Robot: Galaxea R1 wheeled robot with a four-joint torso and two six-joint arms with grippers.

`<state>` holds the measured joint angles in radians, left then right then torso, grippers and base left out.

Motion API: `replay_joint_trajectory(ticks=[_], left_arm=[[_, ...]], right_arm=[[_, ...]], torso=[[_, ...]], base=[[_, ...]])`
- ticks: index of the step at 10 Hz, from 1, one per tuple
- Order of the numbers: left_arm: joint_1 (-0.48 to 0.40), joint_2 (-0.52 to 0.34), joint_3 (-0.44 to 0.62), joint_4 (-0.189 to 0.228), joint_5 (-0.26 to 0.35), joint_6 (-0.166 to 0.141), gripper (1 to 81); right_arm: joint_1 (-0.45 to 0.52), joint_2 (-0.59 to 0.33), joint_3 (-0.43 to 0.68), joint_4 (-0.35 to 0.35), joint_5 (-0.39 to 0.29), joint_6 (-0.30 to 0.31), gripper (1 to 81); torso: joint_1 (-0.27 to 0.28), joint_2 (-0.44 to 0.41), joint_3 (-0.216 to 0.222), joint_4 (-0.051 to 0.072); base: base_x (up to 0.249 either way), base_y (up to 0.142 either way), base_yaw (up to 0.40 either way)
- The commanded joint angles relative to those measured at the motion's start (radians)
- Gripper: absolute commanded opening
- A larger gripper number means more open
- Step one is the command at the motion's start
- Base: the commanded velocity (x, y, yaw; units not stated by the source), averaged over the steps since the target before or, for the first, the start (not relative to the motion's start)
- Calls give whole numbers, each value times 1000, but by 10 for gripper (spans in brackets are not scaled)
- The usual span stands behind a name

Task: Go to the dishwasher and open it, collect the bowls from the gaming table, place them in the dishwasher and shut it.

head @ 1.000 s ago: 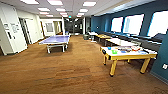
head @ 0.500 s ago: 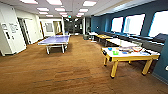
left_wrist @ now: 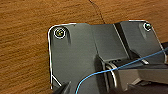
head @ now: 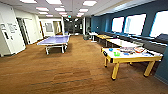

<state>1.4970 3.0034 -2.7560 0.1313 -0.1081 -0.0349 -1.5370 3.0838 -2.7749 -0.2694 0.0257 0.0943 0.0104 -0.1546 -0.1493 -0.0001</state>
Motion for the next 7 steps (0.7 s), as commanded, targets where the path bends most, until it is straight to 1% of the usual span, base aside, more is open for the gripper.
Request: replay_joint_trajectory(ticks=[1, 7], left_arm=[[-54, 0, -2, -2, 42, -3, 811], [-56, 31, 1, -16, 41, -5, 811]], right_arm=[[51, 3, 6, -2, -49, -2, 811], [59, -12, -3, -1, -49, 2, 811]], torso=[[0, 0, 0, 0], [0, 0, 0, 0]], base=[[154, 0, 0], [137, 0, 0]])
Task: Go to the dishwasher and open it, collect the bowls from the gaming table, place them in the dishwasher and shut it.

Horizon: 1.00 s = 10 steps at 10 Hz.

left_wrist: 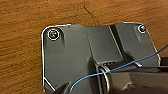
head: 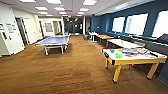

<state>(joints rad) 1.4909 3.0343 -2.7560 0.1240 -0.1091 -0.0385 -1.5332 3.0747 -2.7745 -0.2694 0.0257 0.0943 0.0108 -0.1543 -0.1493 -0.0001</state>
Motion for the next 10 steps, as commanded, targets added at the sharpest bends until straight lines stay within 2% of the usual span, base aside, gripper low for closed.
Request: replay_joint_trajectory(ticks=[1, 10], left_arm=[[-48, 3, 1, -9, 42, -3, 811], [-48, 9, -1, -9, 43, -1, 811]], right_arm=[[55, -5, -3, -1, -49, 1, 811], [52, -2, 4, 1, -50, 2, 811]], torso=[[0, 0, 0, 0], [0, 0, 0, 0]], base=[[131, 0, 0], [127, 0, 0]])
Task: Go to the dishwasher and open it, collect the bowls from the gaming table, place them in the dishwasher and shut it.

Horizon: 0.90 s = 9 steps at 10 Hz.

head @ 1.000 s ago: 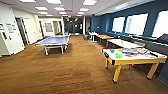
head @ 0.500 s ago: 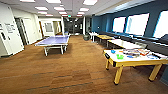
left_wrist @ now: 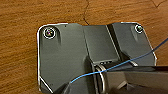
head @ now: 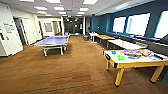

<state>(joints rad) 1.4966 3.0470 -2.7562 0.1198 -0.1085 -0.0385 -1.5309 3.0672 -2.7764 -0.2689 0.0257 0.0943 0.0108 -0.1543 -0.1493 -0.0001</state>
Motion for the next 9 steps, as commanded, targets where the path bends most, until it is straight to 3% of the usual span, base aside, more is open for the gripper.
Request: replay_joint_trajectory(ticks=[1, 9], left_arm=[[-52, 0, 0, -5, 43, -1, 811], [-52, 6, 0, -5, 43, -1, 811]], right_arm=[[50, 7, 6, 0, -50, 1, 811], [50, 9, 5, 0, -50, -1, 811]], torso=[[0, 0, 0, 0], [0, 0, 0, 0]], base=[[132, 0, 0], [144, 0, 0]])
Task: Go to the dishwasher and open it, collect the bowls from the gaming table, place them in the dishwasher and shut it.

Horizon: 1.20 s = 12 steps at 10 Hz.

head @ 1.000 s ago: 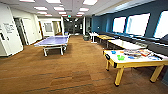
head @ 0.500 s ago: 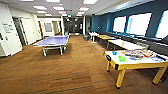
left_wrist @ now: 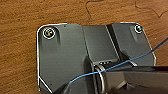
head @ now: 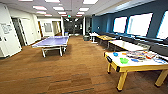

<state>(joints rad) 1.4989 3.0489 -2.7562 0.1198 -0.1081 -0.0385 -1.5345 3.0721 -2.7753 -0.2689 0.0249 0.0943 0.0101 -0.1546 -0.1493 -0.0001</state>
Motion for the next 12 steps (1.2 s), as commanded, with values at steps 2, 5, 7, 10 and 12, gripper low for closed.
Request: replay_joint_trajectory(ticks=[2, 5, 7, 10, 12], left_arm=[[-55, 4, 0, -5, 42, -1, 811], [-53, 7, 0, -5, 42, -1, 811], [-55, 7, 0, -3, 42, -1, 811], [-55, 7, 0, -3, 42, -1, 811], [-53, 7, 0, -3, 42, -1, 811]], right_arm=[[52, 4, 2, 0, -49, -1, 811], [52, 4, 1, -1, -49, -1, 811], [50, 4, 2, -1, -49, -1, 811], [50, 4, 2, 0, -49, -1, 811], [52, 4, 4, 0, -49, -1, 811]], torso=[[0, 0, 0, 0], [0, 0, 0, 0], [0, 0, 0, 0], [0, 0, 0, 0], [0, 0, 0, 0]], base=[[156, 0, 0], [156, 0, 0], [156, 0, 0], [156, 0, 0], [156, 0, 0]])
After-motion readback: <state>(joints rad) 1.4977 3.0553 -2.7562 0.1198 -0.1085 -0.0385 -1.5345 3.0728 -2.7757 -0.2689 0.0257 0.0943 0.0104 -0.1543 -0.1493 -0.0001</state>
